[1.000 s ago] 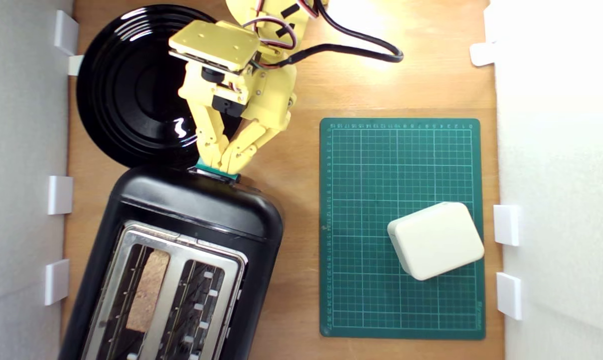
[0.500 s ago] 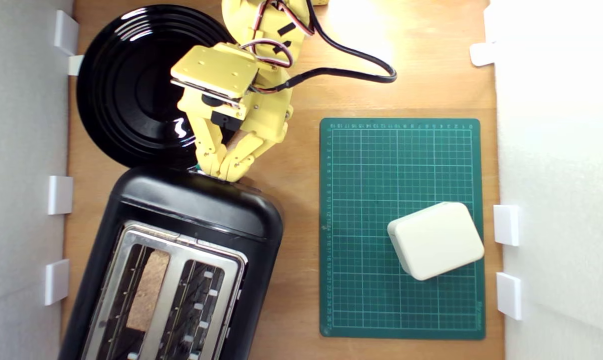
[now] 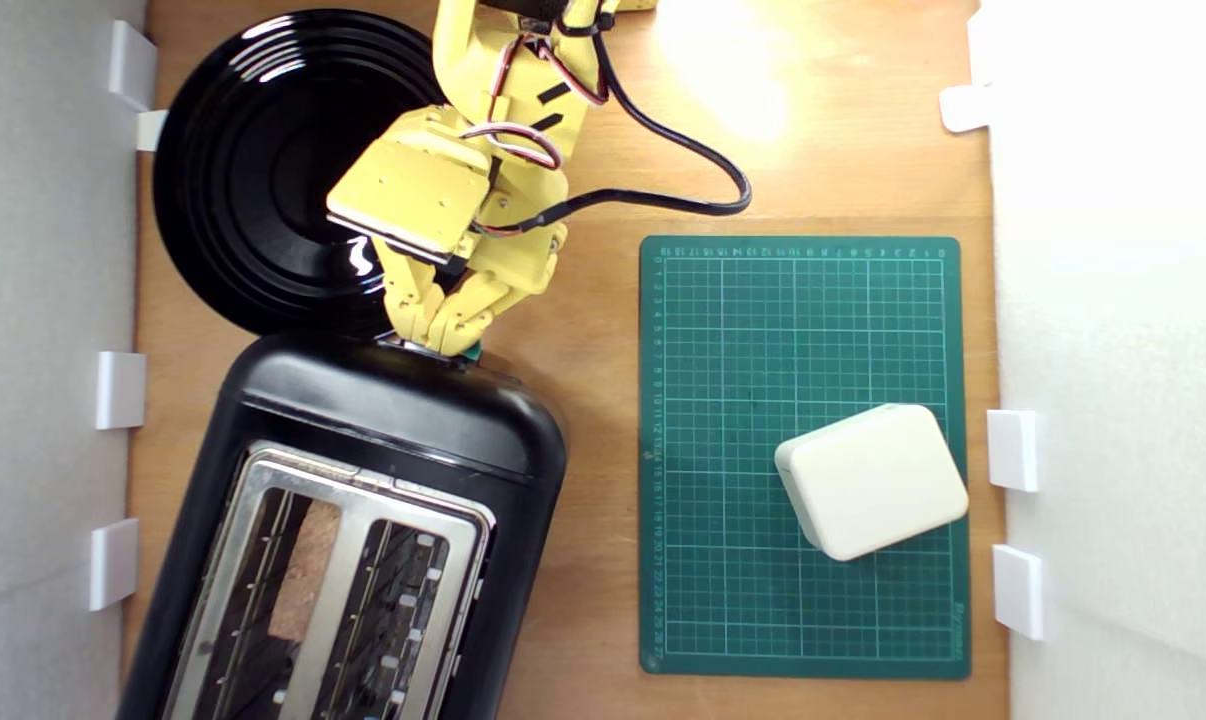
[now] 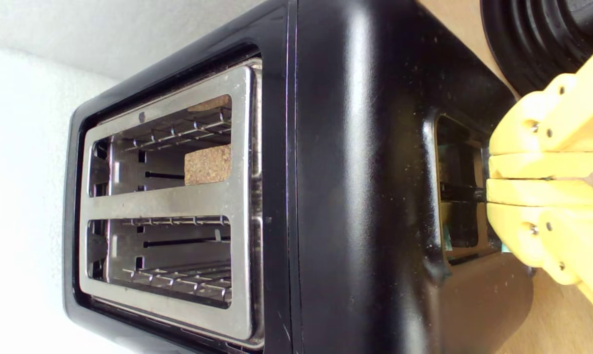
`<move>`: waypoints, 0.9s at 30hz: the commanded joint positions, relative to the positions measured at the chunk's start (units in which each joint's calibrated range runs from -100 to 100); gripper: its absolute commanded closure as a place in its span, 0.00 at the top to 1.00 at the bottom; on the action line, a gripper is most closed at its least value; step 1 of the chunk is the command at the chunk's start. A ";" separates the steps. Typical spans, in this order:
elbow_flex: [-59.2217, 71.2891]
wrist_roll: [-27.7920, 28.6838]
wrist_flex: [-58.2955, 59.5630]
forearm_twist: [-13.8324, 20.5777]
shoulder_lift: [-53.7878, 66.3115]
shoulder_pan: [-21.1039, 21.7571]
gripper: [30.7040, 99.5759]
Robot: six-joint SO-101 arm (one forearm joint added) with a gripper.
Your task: Start toaster
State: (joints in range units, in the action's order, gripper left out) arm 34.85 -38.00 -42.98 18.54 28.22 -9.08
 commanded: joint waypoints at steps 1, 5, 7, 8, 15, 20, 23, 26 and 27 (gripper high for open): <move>1.09 -0.03 1.31 -0.15 0.59 -0.60 0.01; 2.18 0.02 1.31 -0.34 0.59 -0.60 0.01; 3.64 0.07 1.31 0.04 0.59 -0.60 0.01; 4.54 0.02 1.31 0.23 0.59 -0.60 0.01; 12.00 -0.24 6.70 0.51 0.67 -1.87 0.01; 14.45 -0.29 6.79 0.51 0.67 -2.43 0.01; 16.08 -0.29 7.39 0.51 0.59 -2.50 0.01; 19.54 -0.29 10.64 0.13 0.59 -2.58 0.01; 20.90 -0.29 11.50 0.13 0.59 -2.58 0.01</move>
State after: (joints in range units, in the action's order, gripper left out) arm 51.81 -38.06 -33.87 18.92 29.80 -10.80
